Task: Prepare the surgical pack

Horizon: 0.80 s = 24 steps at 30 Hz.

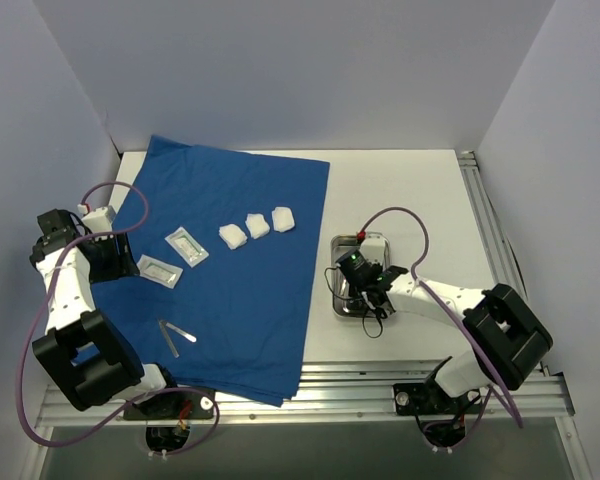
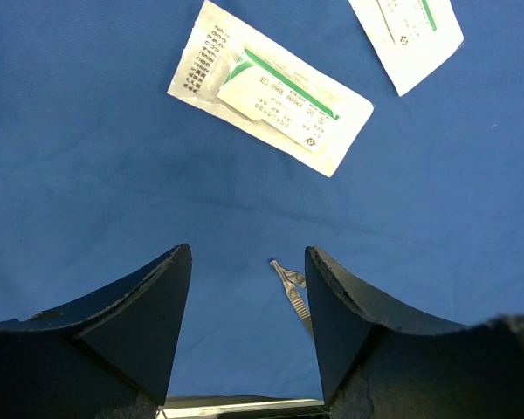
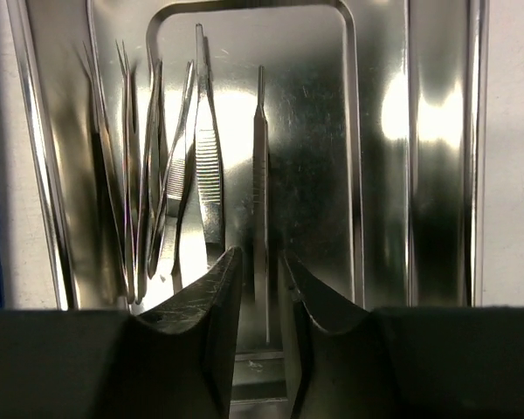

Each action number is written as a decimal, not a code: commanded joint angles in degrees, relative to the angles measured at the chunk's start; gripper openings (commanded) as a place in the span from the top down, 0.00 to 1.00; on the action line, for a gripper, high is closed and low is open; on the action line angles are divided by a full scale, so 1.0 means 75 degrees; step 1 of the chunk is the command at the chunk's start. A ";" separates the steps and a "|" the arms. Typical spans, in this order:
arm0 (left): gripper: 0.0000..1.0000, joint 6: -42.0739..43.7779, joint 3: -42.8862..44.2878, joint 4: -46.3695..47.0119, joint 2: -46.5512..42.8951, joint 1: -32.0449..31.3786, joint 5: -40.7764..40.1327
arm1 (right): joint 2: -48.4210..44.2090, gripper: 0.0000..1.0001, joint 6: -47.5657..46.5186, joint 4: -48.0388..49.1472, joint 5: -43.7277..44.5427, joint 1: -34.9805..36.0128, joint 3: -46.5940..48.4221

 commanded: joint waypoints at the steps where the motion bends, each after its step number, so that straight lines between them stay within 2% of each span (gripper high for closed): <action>1: 0.36 0.0119 0.0073 -0.0074 -0.0206 -0.0030 -0.0026 | -0.0092 0.75 -0.0203 -0.0468 0.0451 -0.0052 0.0462; 3: 0.36 0.0119 0.0084 -0.0074 -0.0206 -0.0030 -0.0049 | -0.0092 0.68 -0.0273 -0.0609 0.0533 -0.0052 0.0661; 7: 0.36 0.0154 0.0108 -0.0074 -0.0253 -0.0041 -0.0142 | -0.0256 0.64 -0.0682 -0.0890 0.0592 0.0111 0.1270; 12: 0.36 -0.0092 0.0050 0.0300 -0.0323 0.0075 -0.0693 | 0.0281 0.56 -0.1619 -0.0412 0.0290 0.1340 0.2953; 14: 0.36 -0.0139 0.0049 0.0336 -0.0300 0.0273 -0.0834 | 0.1181 0.54 -0.2192 -0.0071 -0.0718 0.1950 0.3658; 15: 0.36 -0.0104 0.0096 0.0313 -0.0254 0.0356 -0.0869 | 0.1522 0.54 -0.2335 -0.0140 -0.0895 0.2161 0.4497; 18: 0.36 0.0164 0.0190 0.0149 -0.0113 0.0941 -0.0881 | 0.2928 0.54 -0.3073 -0.0374 -0.0920 0.3110 0.5779; 19: 0.36 0.0247 0.0248 0.0114 -0.0066 0.1117 -0.0881 | 0.3569 0.54 -0.3260 -0.0398 -0.0943 0.3495 0.6548; 24: 0.36 0.0728 0.0331 -0.0074 0.0133 0.2183 -0.0904 | 0.5214 0.55 -0.4058 -0.0457 -0.2053 0.4213 0.8498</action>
